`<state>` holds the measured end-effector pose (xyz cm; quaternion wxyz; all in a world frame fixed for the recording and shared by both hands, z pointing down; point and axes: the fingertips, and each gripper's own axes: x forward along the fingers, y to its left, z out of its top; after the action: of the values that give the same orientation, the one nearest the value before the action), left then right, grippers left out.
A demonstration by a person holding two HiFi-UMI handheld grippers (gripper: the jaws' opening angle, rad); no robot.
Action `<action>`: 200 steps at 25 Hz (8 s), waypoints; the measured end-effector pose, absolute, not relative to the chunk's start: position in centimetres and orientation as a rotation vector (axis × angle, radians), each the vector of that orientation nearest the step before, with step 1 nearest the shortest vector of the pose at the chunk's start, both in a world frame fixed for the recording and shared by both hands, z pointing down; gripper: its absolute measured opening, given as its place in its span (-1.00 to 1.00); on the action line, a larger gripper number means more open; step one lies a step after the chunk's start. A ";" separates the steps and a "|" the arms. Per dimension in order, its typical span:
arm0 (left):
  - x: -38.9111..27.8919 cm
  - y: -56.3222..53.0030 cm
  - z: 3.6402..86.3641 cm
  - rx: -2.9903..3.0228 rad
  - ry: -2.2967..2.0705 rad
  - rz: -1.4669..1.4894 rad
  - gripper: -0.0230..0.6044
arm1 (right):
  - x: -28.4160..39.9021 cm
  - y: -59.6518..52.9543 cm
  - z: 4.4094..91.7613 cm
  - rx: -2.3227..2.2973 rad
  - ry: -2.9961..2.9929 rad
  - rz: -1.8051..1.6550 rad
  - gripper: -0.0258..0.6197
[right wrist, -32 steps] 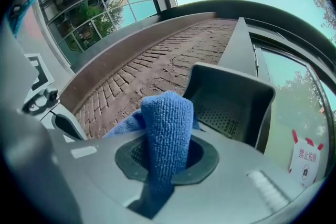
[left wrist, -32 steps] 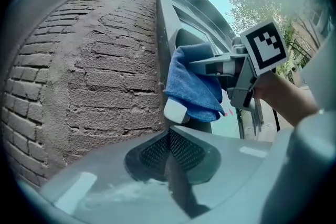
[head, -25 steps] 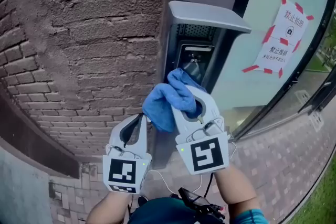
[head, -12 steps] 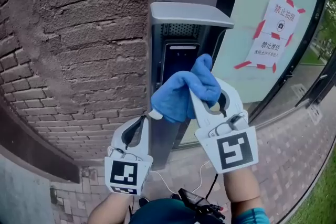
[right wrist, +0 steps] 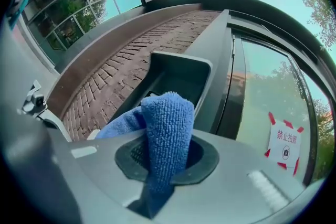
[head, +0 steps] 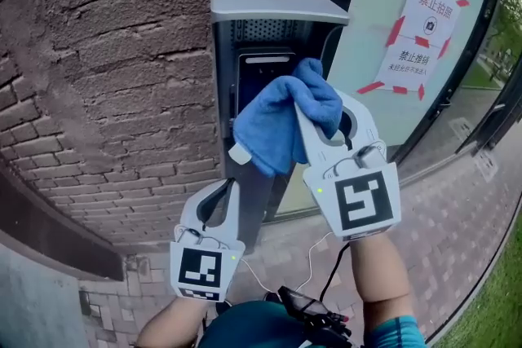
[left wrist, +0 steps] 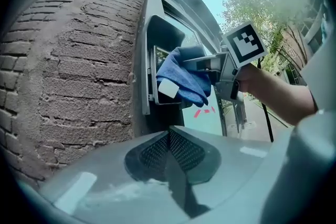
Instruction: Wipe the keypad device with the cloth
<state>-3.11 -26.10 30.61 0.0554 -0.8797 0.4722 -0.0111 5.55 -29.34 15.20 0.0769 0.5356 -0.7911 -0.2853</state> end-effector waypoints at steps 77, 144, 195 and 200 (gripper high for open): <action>2.1 5.4 49.3 -2.837 1.759 -0.358 -0.95 | 21.0 4.4 46.1 1.532 -2.631 0.100 -0.78; -2.4 18.0 49.3 -2.798 1.749 -0.322 -0.95 | 16.6 19.5 45.4 1.626 -2.547 0.126 -0.79; -2.9 17.9 50.3 -2.824 1.715 -0.322 -0.95 | 14.8 19.2 45.5 1.628 -2.534 0.153 -0.80; -3.0 17.7 50.0 -2.823 1.741 -0.325 -0.95 | 14.9 19.0 45.5 1.626 -2.538 0.140 -0.80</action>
<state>-3.02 17.69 49.97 -0.0956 -0.8432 0.5201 -0.0971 14.89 19.02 45.48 0.0622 0.5378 -0.8395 0.0462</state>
